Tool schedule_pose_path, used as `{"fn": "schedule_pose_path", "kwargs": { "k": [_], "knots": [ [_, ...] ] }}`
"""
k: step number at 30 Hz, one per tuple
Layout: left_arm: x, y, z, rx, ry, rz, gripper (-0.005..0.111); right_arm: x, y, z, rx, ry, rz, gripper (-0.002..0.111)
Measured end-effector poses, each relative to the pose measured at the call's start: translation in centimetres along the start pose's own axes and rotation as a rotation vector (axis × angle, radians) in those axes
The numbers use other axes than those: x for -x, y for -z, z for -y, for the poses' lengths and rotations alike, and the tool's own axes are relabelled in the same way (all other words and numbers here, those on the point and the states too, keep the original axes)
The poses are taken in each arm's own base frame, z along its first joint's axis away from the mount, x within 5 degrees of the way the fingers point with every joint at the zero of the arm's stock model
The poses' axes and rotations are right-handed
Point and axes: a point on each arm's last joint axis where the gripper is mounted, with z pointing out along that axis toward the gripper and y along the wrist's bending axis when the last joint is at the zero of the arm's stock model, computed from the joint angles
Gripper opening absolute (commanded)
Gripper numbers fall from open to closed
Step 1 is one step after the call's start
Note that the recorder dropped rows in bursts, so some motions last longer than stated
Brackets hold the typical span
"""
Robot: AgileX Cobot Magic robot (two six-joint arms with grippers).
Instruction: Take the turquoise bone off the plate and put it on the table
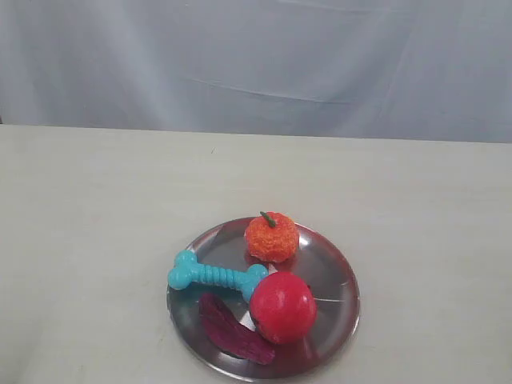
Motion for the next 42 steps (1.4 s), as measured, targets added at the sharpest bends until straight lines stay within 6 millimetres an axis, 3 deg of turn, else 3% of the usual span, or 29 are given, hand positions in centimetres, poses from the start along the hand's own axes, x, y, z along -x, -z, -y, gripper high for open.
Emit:
{"fn": "schedule_pose_path", "kwargs": {
  "k": [32, 42],
  "knots": [
    [0.0, 0.0, 0.0, 0.0, 0.0, 0.0, 0.0, 0.1, 0.0, 0.2, -0.017, 0.054, 0.008, -0.001],
    [0.0, 0.0, 0.0, 0.0, 0.0, 0.0, 0.0, 2.3, 0.3, 0.0, -0.011, 0.084, 0.254, -0.001]
  ]
}}
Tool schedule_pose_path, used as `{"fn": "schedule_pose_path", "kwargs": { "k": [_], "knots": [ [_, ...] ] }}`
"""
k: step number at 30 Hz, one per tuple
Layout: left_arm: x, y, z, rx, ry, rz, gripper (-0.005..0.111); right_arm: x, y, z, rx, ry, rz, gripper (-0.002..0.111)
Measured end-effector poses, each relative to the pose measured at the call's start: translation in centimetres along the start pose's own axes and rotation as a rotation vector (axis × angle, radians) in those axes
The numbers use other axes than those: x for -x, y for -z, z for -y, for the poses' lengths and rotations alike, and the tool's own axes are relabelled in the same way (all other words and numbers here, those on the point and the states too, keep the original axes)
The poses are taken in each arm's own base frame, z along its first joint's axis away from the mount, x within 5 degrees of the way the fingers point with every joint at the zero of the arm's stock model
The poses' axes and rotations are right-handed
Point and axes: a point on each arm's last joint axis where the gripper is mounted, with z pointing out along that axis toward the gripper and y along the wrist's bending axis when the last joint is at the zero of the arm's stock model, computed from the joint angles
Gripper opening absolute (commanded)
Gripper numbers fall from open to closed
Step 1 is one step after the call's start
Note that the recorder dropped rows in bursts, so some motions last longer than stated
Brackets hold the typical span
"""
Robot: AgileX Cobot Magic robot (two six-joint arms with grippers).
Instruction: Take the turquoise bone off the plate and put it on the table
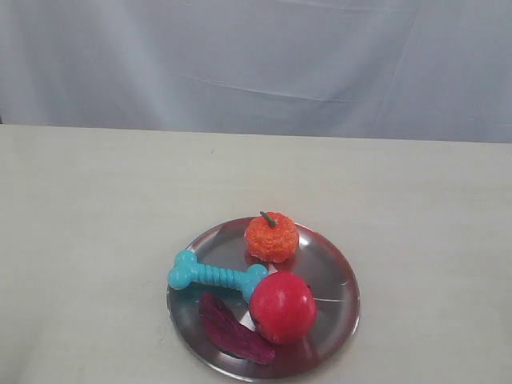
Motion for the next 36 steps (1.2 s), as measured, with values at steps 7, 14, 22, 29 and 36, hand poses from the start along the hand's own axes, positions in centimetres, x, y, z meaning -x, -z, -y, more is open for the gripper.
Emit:
{"fn": "schedule_pose_path", "kwargs": {
  "k": [7, 14, 22, 29, 36],
  "knots": [
    [0.0, 0.0, 0.0, 0.0, 0.0, 0.0, 0.0, 1.2, 0.1, 0.0, 0.006, -0.046, 0.132, -0.001],
    [0.0, 0.0, 0.0, 0.0, 0.0, 0.0, 0.0, 2.1, 0.2, 0.0, 0.028, -0.195, 0.234, -0.001],
    [0.0, 0.0, 0.0, 0.0, 0.0, 0.0, 0.0, 3.7, 0.2, 0.4, 0.029, -0.328, 0.12, -0.001],
    [0.0, 0.0, 0.0, 0.0, 0.0, 0.0, 0.0, 9.2, -1.0, 0.9, 0.088, -0.278, -0.075, -0.001],
    [0.0, 0.0, 0.0, 0.0, 0.0, 0.0, 0.0, 14.2, -4.9, -0.2, 0.217, -0.148, -0.31, -0.001]
  ]
}}
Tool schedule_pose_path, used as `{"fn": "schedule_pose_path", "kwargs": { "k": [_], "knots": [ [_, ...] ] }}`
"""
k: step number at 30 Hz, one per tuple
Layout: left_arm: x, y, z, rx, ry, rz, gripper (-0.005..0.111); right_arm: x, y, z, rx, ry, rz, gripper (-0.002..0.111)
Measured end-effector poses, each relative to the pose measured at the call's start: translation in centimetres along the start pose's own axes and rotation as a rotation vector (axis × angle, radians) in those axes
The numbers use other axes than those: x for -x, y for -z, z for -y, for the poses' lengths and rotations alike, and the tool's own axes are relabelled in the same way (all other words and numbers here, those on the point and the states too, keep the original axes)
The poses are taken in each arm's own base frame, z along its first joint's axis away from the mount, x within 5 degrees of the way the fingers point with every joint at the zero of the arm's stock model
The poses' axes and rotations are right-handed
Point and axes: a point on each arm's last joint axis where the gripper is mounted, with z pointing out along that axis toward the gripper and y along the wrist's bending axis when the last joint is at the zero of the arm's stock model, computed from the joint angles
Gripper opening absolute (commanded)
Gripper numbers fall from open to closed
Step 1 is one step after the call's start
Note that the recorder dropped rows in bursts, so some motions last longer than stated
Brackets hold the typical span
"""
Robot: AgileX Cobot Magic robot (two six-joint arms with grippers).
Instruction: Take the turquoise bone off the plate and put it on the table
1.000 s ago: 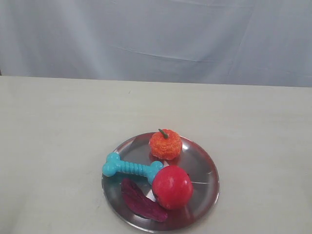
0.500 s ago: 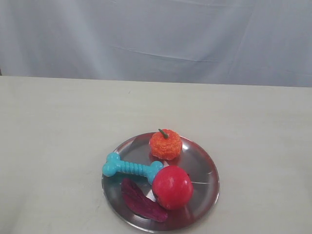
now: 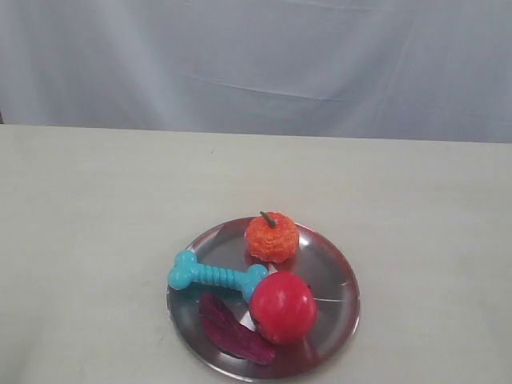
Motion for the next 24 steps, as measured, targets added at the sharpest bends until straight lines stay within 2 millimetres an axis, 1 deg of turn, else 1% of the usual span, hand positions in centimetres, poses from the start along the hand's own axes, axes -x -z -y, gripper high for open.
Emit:
{"fn": "schedule_pose_path", "kwargs": {
  "k": [4, 7, 9, 12, 15, 18, 21, 24],
  "knots": [
    [0.0, 0.0, 0.0, 0.0, 0.0, 0.0, 0.0, 3.2, -3.3, -1.5, 0.047, 0.081, -0.144, -0.001],
    [0.0, 0.0, 0.0, 0.0, 0.0, 0.0, 0.0, 4.7, -6.1, -2.7, 0.076, 0.176, -0.236, -0.001],
    [0.0, 0.0, 0.0, 0.0, 0.0, 0.0, 0.0, 5.2, -8.0, -3.6, 0.099, 0.238, -0.286, -0.001],
    [0.0, 0.0, 0.0, 0.0, 0.0, 0.0, 0.0, 5.3, -10.9, -5.1, 0.136, 0.325, -0.349, -0.001],
    [0.0, 0.0, 0.0, 0.0, 0.0, 0.0, 0.0, 5.0, -13.2, -6.5, 0.172, 0.406, -0.421, -0.001],
    [0.0, 0.0, 0.0, 0.0, 0.0, 0.0, 0.0, 4.4, -15.0, -7.6, 0.199, 0.472, -0.512, -0.001],
    [0.0, 0.0, 0.0, 0.0, 0.0, 0.0, 0.0, 4.0, -16.3, -8.6, 0.237, 0.521, -0.612, -0.001],
    [0.0, 0.0, 0.0, 0.0, 0.0, 0.0, 0.0, 4.0, -17.6, -9.8, 0.327, 0.543, -0.682, -0.001]
  ]
}}
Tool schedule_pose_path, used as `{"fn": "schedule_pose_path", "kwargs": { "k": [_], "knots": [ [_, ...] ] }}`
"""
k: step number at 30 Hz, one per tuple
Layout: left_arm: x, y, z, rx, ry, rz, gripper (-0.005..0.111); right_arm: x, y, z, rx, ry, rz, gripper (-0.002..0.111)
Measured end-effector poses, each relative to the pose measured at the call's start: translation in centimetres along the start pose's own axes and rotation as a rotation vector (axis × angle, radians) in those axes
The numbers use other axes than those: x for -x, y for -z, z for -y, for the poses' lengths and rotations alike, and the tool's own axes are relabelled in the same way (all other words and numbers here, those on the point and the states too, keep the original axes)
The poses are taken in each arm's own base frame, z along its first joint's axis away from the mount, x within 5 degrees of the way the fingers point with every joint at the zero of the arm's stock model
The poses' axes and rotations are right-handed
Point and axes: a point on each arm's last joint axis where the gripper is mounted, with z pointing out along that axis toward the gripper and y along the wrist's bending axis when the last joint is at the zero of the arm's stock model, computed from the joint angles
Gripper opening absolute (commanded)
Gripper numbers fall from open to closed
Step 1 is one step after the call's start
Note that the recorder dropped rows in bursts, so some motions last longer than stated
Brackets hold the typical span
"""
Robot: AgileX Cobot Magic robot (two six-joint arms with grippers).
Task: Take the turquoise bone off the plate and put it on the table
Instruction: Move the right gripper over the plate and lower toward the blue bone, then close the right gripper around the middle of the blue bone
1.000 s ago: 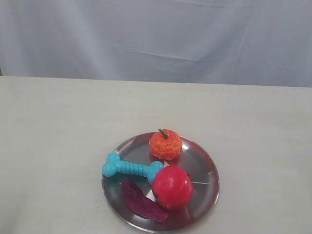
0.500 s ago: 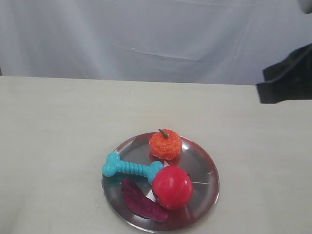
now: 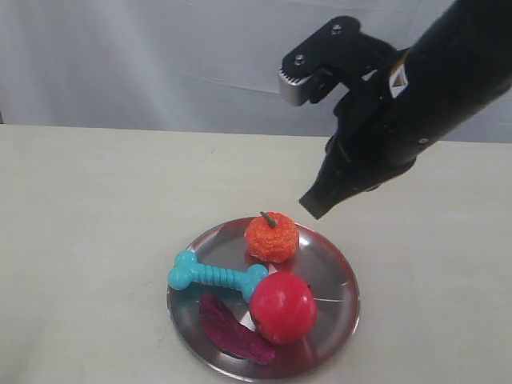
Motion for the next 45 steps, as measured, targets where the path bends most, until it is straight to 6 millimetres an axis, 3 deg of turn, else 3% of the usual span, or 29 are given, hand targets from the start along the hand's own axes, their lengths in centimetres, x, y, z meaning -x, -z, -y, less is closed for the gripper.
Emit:
{"fn": "schedule_pose_path", "kwargs": {
  "k": [7, 9, 12, 15, 22, 31, 33, 38, 40, 45],
  "knots": [
    [0.0, 0.0, 0.0, 0.0, 0.0, 0.0, 0.0, 3.1, -2.0, -0.9, 0.174, 0.088, 0.014, -0.001],
    [0.0, 0.0, 0.0, 0.0, 0.0, 0.0, 0.0, 4.0, -3.3, -0.9, 0.203, 0.106, 0.007, -0.001],
    [0.0, 0.0, 0.0, 0.0, 0.0, 0.0, 0.0, 4.6, -6.6, -1.0, 0.233, 0.147, -0.044, -0.001],
    [0.0, 0.0, 0.0, 0.0, 0.0, 0.0, 0.0, 4.6, -10.1, -2.4, 0.27, 0.24, -0.105, -0.001],
    [0.0, 0.0, 0.0, 0.0, 0.0, 0.0, 0.0, 5.1, -15.3, -5.1, 0.265, 0.301, -0.098, -0.001],
    [0.0, 0.0, 0.0, 0.0, 0.0, 0.0, 0.0, 4.9, -16.3, -5.2, 0.269, 0.292, -0.115, 0.001],
    [0.0, 0.0, 0.0, 0.0, 0.0, 0.0, 0.0, 4.9, -16.3, -5.2, 0.269, 0.292, -0.115, 0.008],
    [0.0, 0.0, 0.0, 0.0, 0.0, 0.0, 0.0, 4.9, -16.3, -5.2, 0.269, 0.292, -0.115, 0.04],
    [0.0, 0.0, 0.0, 0.0, 0.0, 0.0, 0.0, 4.9, -16.3, -5.2, 0.268, 0.288, -0.116, 0.045],
    [0.0, 0.0, 0.0, 0.0, 0.0, 0.0, 0.0, 4.9, -16.3, -5.2, 0.268, 0.289, -0.116, 0.046]
  ]
}}
